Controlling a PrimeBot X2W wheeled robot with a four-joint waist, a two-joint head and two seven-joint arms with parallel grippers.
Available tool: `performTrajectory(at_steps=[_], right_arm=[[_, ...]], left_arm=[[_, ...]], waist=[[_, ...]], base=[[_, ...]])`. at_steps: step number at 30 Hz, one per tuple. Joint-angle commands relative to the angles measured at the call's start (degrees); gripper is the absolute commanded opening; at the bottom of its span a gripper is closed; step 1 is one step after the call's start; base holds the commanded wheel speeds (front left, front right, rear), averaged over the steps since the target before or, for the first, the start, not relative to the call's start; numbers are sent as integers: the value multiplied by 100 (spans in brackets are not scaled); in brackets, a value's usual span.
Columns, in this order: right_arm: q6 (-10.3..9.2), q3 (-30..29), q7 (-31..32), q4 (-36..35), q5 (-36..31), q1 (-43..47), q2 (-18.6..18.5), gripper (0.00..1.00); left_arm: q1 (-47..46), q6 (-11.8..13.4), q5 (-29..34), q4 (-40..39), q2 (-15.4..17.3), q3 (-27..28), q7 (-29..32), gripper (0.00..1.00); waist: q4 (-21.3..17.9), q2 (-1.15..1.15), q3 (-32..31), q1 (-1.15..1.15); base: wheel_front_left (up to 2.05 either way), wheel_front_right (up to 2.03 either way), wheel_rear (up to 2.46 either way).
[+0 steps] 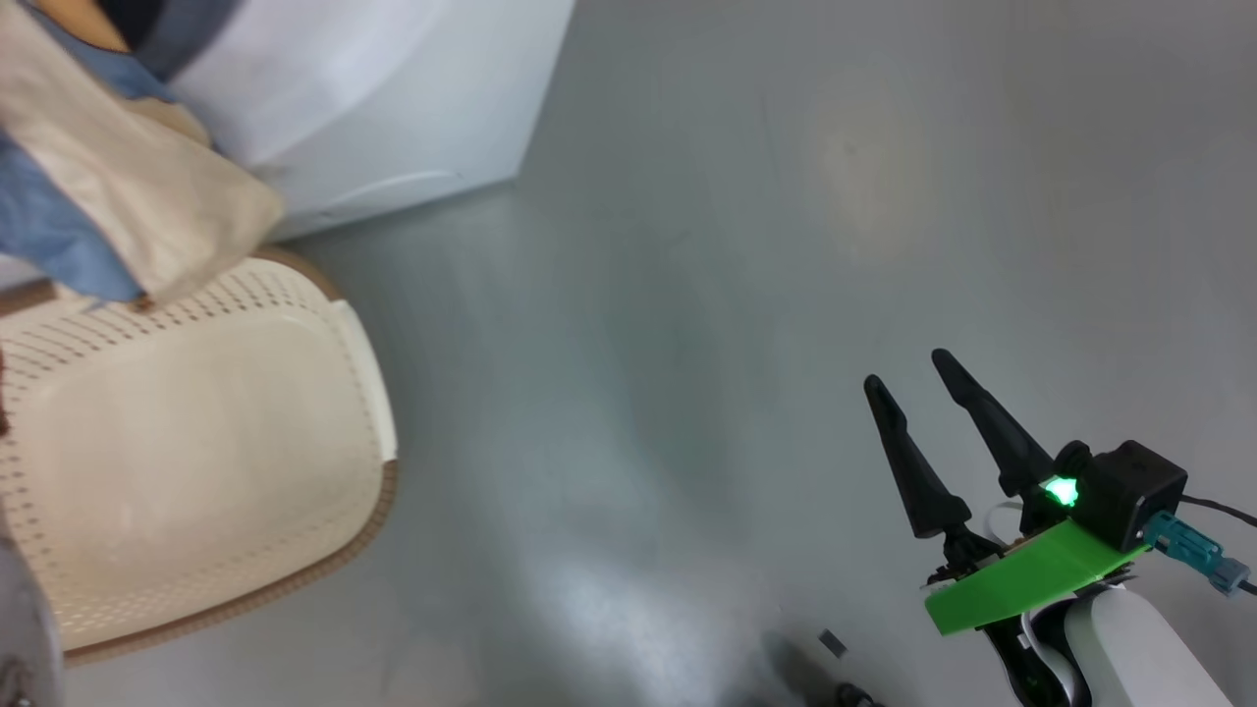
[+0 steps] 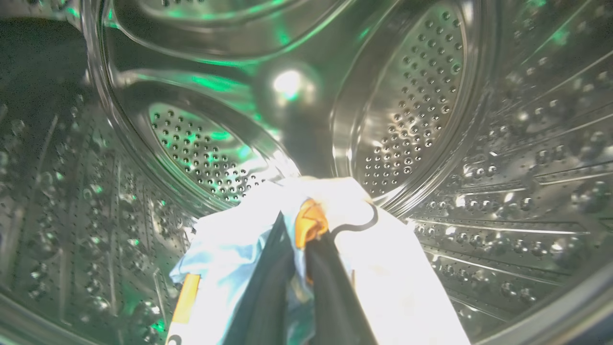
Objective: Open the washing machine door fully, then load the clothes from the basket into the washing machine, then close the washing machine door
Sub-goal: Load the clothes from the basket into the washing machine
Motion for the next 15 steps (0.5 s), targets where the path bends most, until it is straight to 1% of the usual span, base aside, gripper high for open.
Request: performTrajectory(at_steps=[1,7,15], right_arm=[[9,119,-27,-89,37,43,-96,100],[9,183,-27,-74,97,28,-103,100],[9,167,-27,-68,166,77,-121,100]], left_arm=[[-148,41,58,-90,281,44,-29,0],[-697,95,143,133,524,-10,-29,0],[-1228,216,231,-42,769,-73,-29,0]], waist=[[-295,0,361,0],[-442,0,567,0],[-528,0,769,0]], base=[[0,0,0],[0,0,0],[0,0,0]])
